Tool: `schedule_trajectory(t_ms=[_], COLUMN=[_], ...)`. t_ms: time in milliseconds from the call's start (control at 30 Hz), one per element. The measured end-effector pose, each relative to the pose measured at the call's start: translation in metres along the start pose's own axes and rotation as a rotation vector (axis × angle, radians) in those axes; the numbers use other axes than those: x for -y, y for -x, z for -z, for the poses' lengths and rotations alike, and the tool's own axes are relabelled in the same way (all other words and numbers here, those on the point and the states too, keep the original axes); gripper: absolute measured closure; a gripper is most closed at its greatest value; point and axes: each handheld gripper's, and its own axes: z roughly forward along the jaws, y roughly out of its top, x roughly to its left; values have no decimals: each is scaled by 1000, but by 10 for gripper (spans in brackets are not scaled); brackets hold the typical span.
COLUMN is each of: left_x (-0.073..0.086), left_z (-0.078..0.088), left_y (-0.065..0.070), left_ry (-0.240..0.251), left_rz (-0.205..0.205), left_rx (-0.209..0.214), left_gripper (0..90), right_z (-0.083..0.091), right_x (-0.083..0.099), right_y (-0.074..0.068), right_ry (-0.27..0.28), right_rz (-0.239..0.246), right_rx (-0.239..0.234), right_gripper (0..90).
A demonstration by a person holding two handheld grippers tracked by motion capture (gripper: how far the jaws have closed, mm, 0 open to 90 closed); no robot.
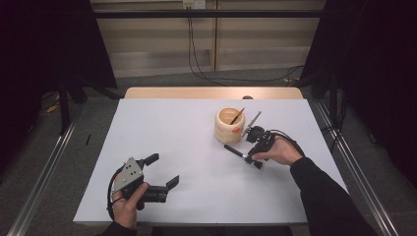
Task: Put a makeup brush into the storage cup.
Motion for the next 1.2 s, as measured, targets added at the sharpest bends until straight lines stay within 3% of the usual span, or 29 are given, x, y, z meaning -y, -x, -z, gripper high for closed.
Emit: schedule_trajectory(t_ms=[200,233,467,533,700,767,800,933,1200], left_x=[1,1,1,1,1,1,1,1,1], left_z=[0,-1,-1,0,-2,-1,-1,-2,-2], left_y=[-1,0,-1,-2,0,0,-1,0,-1], left_ry=[4,11,3,-11,-14,-11,-13,-4,-7], left_rz=[-2,14,3,-13,0,5,-2,14,10], left_rx=[12,11,11,15,10,7,13,12,11], left_gripper=[18,18,18,18,18,18,18,18,18], right_z=[-1,-1,-2,-2,-2,-2,-2,-2,-1], right_x=[-1,-1,-2,-2,-4,-5,-4,-3,-2], right_y=[-1,-2,-2,-2,-3,-4,-1,-1,-1], right_ry=[-19,-17,-20,-21,-39,-34,-30,-28,-25], right_rz=[2,-11,4,1,14,-1,21,26,4], right_rx=[23,21,51,52,66,64,57,54,41], right_gripper=[702,711,773,779,783,784,785,784,784])
